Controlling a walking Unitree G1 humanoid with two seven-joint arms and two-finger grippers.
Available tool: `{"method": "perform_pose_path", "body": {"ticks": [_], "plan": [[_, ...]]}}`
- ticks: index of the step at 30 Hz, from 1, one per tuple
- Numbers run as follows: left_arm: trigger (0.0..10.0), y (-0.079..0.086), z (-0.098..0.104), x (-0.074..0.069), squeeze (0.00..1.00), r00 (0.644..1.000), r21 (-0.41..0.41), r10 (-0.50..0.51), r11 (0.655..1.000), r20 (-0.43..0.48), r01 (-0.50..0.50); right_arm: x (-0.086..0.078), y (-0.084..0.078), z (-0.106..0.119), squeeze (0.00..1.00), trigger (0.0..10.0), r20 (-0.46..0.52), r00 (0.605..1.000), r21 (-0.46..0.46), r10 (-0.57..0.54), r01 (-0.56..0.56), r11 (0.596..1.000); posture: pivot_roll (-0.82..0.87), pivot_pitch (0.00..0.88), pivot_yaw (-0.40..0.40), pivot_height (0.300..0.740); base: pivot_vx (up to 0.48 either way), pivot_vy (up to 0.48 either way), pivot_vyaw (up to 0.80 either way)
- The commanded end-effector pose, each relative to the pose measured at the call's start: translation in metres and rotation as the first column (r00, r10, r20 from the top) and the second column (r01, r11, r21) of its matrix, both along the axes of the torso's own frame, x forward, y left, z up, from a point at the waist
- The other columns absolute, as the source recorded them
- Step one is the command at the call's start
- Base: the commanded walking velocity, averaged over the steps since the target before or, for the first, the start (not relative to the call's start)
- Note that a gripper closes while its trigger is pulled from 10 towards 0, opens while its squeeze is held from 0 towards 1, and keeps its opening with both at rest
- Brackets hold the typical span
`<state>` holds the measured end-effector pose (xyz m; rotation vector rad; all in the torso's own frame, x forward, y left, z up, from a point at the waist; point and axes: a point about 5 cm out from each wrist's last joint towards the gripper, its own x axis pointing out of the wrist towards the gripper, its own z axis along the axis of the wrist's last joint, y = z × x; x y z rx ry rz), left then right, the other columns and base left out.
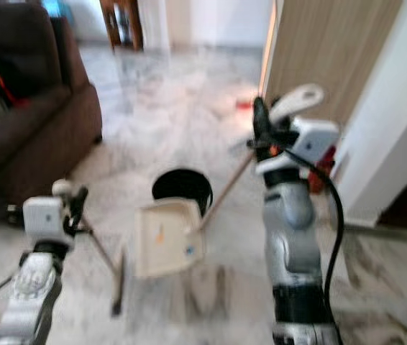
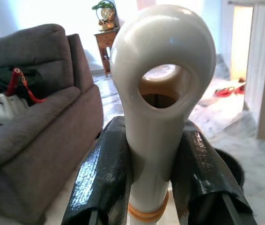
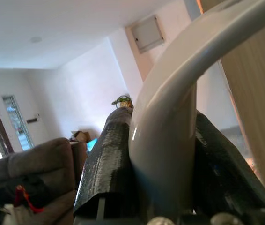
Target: Sweep floor
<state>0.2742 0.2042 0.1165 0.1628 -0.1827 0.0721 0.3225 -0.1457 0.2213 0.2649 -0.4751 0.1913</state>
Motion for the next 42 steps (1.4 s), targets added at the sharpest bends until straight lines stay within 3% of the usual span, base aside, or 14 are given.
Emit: {"method": "perform_pose_path", "body": {"ticks": [1,42], "plan": [[10.0,-0.0057,0.0108,0.0027,0.00,0.998,-0.003,-0.021,1.000,0.061,0.021,-0.0033,-0.0046,0.0164,0.00,10.0,0.077,0.997,0.022,-0.010,0.008,1.000,0.08,0.000,0.063,0.740,0.319,0.000,0.00],[10.0,-0.0023,0.0133,0.0005,0.00,0.997,0.007,-0.012,1.000,0.072,0.011,-0.0057,0.0010,0.0246,0.00,10.0,0.115,0.993,0.024,0.026,-0.029,0.999,0.08,0.000,0.064,0.740,0.319,0.000,0.00]]}}
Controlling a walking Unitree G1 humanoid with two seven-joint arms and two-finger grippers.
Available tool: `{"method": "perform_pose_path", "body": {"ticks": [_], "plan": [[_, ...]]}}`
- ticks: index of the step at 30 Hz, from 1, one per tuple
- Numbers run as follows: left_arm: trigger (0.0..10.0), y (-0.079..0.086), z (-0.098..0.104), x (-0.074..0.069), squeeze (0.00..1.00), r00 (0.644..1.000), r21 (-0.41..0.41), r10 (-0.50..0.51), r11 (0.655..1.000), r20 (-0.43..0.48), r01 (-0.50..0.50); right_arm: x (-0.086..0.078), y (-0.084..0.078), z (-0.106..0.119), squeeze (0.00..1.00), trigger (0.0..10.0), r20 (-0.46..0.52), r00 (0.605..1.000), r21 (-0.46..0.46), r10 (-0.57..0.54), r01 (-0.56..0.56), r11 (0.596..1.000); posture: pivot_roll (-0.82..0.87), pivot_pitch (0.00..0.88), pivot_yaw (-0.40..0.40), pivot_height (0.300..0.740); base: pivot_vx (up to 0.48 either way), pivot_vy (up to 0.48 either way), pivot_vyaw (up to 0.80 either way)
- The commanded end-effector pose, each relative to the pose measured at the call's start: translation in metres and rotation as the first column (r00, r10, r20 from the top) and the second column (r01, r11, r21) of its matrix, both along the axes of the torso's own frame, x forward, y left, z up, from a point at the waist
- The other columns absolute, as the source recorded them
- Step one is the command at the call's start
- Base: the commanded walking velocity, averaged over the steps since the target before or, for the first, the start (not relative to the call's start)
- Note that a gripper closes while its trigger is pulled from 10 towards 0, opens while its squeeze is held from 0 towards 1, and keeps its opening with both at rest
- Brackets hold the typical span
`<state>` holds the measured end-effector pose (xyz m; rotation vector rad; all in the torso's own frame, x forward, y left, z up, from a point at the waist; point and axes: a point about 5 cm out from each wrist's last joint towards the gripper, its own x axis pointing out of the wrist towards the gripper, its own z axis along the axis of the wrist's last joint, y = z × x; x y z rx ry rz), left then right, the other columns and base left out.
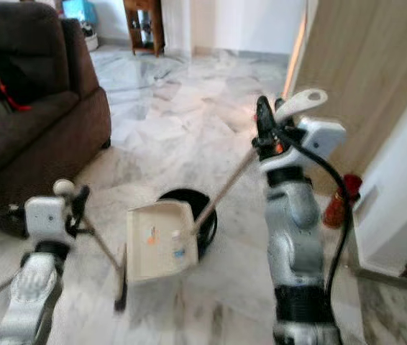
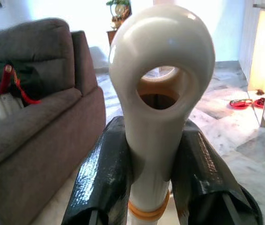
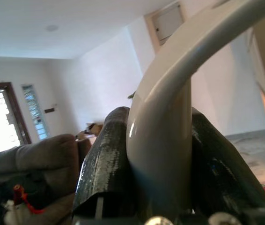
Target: Sweep floor
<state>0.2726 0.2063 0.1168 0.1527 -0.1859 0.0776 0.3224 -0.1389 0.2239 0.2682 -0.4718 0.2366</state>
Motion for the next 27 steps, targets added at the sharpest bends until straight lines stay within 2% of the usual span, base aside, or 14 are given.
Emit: {"method": "perform_pose_path", "body": {"ticks": [1,4,27], "plan": [[10.0,-0.0045,0.0131,0.0022,0.00,0.998,0.018,-0.016,1.000,0.068,0.015,-0.0056,-0.0057,0.0222,0.00,10.0,0.112,0.994,0.035,-0.017,0.013,0.999,0.08,0.000,0.064,0.740,0.322,0.000,0.00],[10.0,-0.0050,0.0135,0.0030,0.00,0.997,0.020,-0.019,1.000,0.070,0.018,-0.0053,-0.0044,0.0231,0.00,10.0,0.115,0.993,0.038,-0.011,0.006,0.999,0.08,0.000,0.064,0.740,0.320,0.000,0.43],[10.0,-0.0062,0.0132,0.0035,0.00,0.997,0.022,-0.020,1.000,0.074,0.018,-0.0040,-0.0047,0.0288,0.00,10.0,0.126,0.992,0.055,-0.003,-0.004,0.998,0.09,0.000,0.056,0.740,0.321,0.000,0.00]]}}
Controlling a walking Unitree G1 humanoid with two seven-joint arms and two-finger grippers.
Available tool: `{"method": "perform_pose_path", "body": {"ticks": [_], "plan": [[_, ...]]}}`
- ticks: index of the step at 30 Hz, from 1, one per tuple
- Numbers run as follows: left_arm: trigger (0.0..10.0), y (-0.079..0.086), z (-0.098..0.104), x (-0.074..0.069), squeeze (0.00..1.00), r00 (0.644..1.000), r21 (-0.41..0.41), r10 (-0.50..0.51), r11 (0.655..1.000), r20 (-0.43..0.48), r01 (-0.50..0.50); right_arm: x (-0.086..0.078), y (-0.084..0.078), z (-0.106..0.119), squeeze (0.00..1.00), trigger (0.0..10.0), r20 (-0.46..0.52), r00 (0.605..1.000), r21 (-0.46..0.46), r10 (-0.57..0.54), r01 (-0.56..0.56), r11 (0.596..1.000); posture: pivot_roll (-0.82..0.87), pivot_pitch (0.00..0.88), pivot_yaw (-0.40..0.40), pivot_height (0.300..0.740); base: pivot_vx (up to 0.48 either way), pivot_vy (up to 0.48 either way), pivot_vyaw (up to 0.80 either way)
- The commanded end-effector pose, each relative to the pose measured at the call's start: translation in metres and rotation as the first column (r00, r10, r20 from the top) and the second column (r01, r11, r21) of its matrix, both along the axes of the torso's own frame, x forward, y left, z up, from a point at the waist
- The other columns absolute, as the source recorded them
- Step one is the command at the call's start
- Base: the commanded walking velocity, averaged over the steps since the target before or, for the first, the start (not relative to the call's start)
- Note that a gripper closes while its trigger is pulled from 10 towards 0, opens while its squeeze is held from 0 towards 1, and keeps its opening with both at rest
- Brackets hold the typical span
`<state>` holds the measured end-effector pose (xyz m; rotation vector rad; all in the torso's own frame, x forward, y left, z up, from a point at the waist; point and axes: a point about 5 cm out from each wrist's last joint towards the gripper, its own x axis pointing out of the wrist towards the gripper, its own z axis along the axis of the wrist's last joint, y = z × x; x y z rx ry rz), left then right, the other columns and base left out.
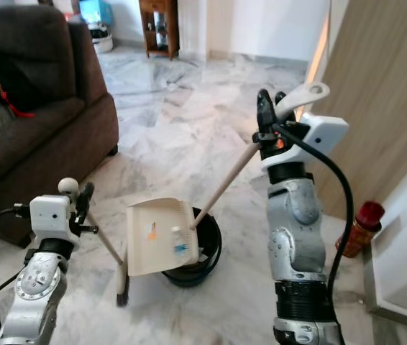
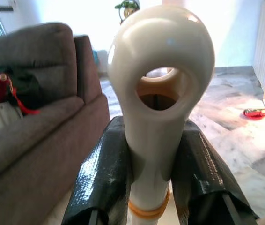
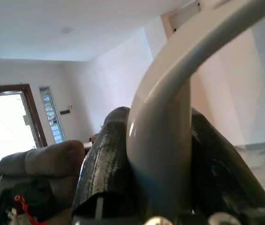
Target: Sweep floor
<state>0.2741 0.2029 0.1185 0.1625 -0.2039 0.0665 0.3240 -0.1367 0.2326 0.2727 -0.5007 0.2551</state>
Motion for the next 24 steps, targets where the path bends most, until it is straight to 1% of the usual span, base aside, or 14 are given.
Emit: {"method": "perform_pose_path", "body": {"ticks": [1,11,24], "plan": [[10.0,-0.003,0.012,0.002,0.00,0.998,0.010,-0.008,1.000,0.058,0.008,-0.006,-0.007,0.021,0.00,10.0,0.097,0.995,0.056,-0.019,0.013,0.998,0.09,0.000,0.057,0.740,0.319,0.000,0.00],[10.0,-0.002,0.012,0.002,0.00,0.998,0.011,-0.007,1.000,0.060,0.007,-0.004,-0.014,0.031,0.00,10.0,0.128,0.990,0.057,-0.063,0.057,0.997,0.09,0.000,0.059,0.740,0.320,0.000,0.00],[10.0,-0.002,0.013,0.003,0.00,0.998,0.012,-0.013,1.000,0.058,0.012,-0.004,-0.012,0.030,0.00,10.0,0.124,0.990,0.054,-0.064,0.058,0.997,0.09,0.000,0.064,0.740,0.320,0.000,0.00]]}}
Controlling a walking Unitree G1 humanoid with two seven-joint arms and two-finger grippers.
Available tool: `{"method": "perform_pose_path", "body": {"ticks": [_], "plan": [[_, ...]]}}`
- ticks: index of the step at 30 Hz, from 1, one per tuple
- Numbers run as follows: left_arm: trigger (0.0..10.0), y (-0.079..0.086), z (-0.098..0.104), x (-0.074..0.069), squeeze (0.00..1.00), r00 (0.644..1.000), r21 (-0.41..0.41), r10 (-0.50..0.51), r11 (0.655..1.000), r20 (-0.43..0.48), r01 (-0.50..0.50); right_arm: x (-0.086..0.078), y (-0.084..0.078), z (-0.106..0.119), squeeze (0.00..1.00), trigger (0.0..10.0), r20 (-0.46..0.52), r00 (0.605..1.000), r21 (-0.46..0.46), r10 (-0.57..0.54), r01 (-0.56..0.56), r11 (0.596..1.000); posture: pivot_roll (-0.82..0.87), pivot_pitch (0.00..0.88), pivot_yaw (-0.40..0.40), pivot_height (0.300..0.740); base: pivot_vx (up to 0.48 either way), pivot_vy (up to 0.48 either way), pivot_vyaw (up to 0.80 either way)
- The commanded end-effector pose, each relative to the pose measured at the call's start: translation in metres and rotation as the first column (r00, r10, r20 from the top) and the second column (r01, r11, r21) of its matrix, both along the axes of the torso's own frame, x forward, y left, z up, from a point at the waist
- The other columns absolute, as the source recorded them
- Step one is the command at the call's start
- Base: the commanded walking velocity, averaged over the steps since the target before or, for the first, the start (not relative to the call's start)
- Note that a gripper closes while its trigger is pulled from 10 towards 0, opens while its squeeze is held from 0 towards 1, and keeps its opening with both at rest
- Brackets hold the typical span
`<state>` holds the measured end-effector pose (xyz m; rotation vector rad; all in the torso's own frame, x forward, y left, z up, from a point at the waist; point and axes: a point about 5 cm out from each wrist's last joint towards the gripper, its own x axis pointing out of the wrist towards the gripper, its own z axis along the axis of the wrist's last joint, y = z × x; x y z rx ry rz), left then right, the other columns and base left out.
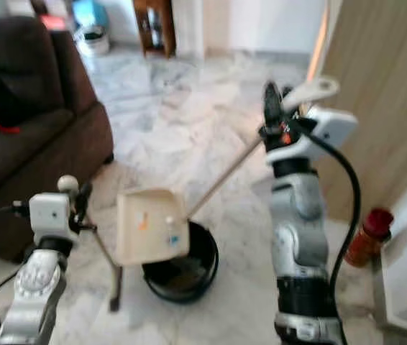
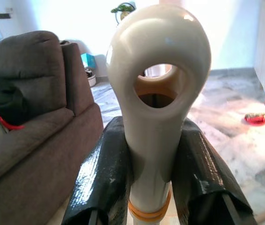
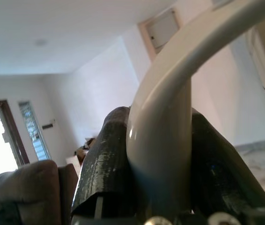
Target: Sweep floor
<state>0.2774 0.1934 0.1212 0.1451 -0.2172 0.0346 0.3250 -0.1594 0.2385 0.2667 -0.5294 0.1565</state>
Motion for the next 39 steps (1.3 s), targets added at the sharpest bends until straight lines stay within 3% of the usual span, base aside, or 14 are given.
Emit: {"method": "perform_pose_path", "body": {"ticks": [1,15,29,39], "plan": [[10.0,0.008,0.010,-0.001,0.00,0.999,0.023,0.022,0.999,0.048,-0.023,-0.005,0.010,0.024,0.00,10.0,0.114,0.993,0.021,0.034,-0.037,0.999,0.09,0.000,0.064,0.740,0.322,0.000,0.00],[10.0,0.005,0.008,-0.002,0.00,0.999,0.025,0.006,1.000,0.047,-0.007,-0.006,0.014,0.025,0.00,10.0,0.125,0.991,0.001,0.037,-0.037,0.999,0.08,0.000,0.063,0.740,0.320,0.000,0.00],[10.0,0.003,0.007,-0.002,0.00,0.999,0.017,0.000,1.000,0.048,0.000,-0.008,0.022,0.027,0.00,10.0,0.151,0.988,-0.089,0.042,-0.029,0.996,0.08,0.000,0.062,0.740,0.000,0.000,0.00],[10.0,0.004,0.008,-0.002,0.00,0.999,0.015,0.014,1.000,0.052,-0.015,-0.016,0.048,0.024,0.00,10.0,0.171,0.979,-0.194,0.114,-0.080,0.978,0.09,0.003,0.061,0.740,0.000,0.000,0.00]]}}
